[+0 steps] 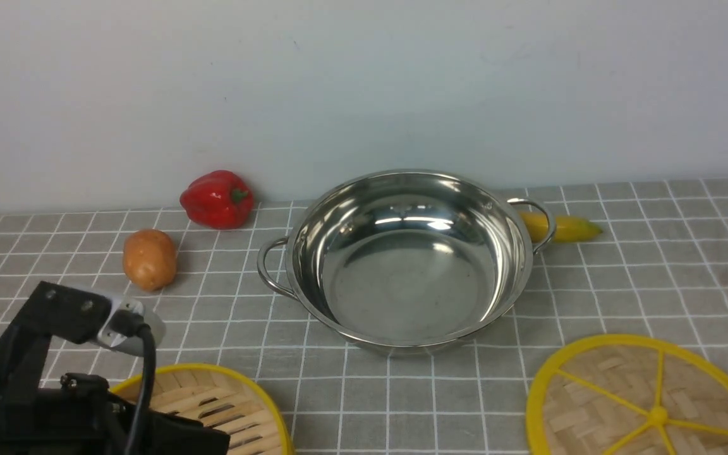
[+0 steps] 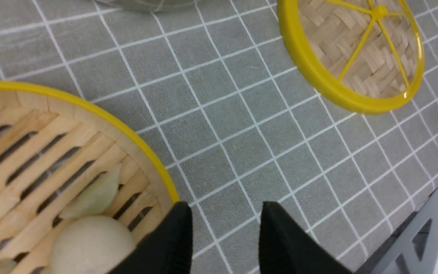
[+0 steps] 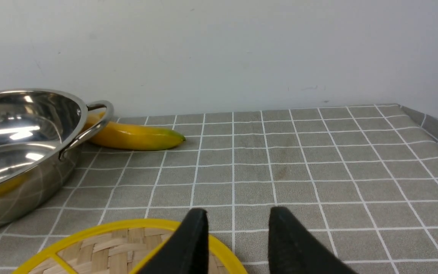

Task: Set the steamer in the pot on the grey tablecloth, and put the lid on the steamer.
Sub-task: 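Grasp the rim of the steamer basket holding the buns with the left gripper, then place the bamboo steamer basket with dumplings into the steel pot with the left gripper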

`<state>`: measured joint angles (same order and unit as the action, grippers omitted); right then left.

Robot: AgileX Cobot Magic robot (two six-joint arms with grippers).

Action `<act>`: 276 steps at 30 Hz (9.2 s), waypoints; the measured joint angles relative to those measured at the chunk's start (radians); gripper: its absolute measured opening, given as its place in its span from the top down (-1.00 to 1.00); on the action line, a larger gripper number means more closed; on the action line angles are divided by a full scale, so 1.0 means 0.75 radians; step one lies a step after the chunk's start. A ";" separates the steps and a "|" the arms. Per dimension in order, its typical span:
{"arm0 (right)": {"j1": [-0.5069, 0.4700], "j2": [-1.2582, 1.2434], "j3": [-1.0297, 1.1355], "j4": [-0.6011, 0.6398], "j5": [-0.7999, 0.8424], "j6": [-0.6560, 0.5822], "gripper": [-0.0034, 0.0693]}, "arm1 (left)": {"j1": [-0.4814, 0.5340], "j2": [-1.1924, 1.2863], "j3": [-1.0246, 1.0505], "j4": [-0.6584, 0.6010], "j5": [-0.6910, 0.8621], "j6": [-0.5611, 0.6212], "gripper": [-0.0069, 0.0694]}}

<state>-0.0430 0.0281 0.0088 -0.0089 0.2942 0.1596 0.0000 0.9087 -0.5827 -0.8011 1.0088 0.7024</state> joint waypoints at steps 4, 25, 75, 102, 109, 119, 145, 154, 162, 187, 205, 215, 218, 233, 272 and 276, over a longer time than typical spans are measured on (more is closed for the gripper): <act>0.000 0.000 0.000 0.000 0.000 0.000 0.23 | -0.061 0.002 0.000 -0.001 0.030 -0.107 0.21; 0.000 0.000 0.000 0.000 0.000 0.000 0.23 | -0.368 0.355 0.000 0.303 -0.275 -0.508 0.43; 0.000 0.000 0.000 0.000 0.000 0.000 0.23 | -0.690 0.556 -0.171 0.830 -0.304 -1.078 0.44; 0.000 0.000 0.000 0.000 0.000 0.000 0.23 | -0.690 0.676 -0.171 0.675 -0.415 -0.957 -0.06; 0.000 0.000 0.000 0.000 0.000 0.000 0.23 | -0.690 0.676 -0.171 0.673 -0.462 -0.937 0.14; 0.000 0.000 0.000 0.000 0.000 0.000 0.23 | -0.690 0.677 -0.171 0.673 -0.492 -0.948 0.16; 0.000 0.000 0.000 0.000 0.000 0.000 0.23 | -0.691 0.888 -0.174 0.655 -0.402 -0.958 0.64; 0.000 0.000 0.000 0.000 0.000 0.000 0.23 | -0.691 0.888 -0.206 0.674 -0.299 -0.906 0.66; 0.000 0.000 0.000 0.000 0.000 0.000 0.23 | -0.691 0.853 -0.383 0.745 -0.041 -0.862 0.73; 0.000 0.000 0.000 0.000 0.000 0.000 0.23 | -0.702 0.944 -1.203 0.961 0.323 -0.406 0.73; 0.000 0.000 0.000 0.000 0.000 0.000 0.23 | -0.954 1.357 -1.629 1.326 0.325 -0.053 0.73; 0.000 0.000 0.000 0.000 0.000 0.000 0.23 | -0.954 1.434 -1.634 1.308 0.325 0.090 0.73; 0.000 0.000 0.000 0.000 0.000 0.000 0.23 | -0.954 1.465 -1.634 1.302 0.309 0.119 0.73; 0.000 0.000 0.000 0.000 0.000 0.000 0.23 | -0.894 1.559 -1.634 1.231 0.223 0.160 0.73; 0.000 0.000 0.000 0.000 0.000 0.000 0.23 | -0.881 1.712 -1.635 1.135 0.150 0.166 0.73; 0.000 0.000 0.000 0.000 0.000 0.000 0.23 | -0.881 1.712 -1.635 1.151 0.157 0.139 0.73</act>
<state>-0.0430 0.0281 0.0088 -0.0089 0.2944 0.1596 -0.6609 2.1925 -1.8088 0.0619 1.1267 0.8068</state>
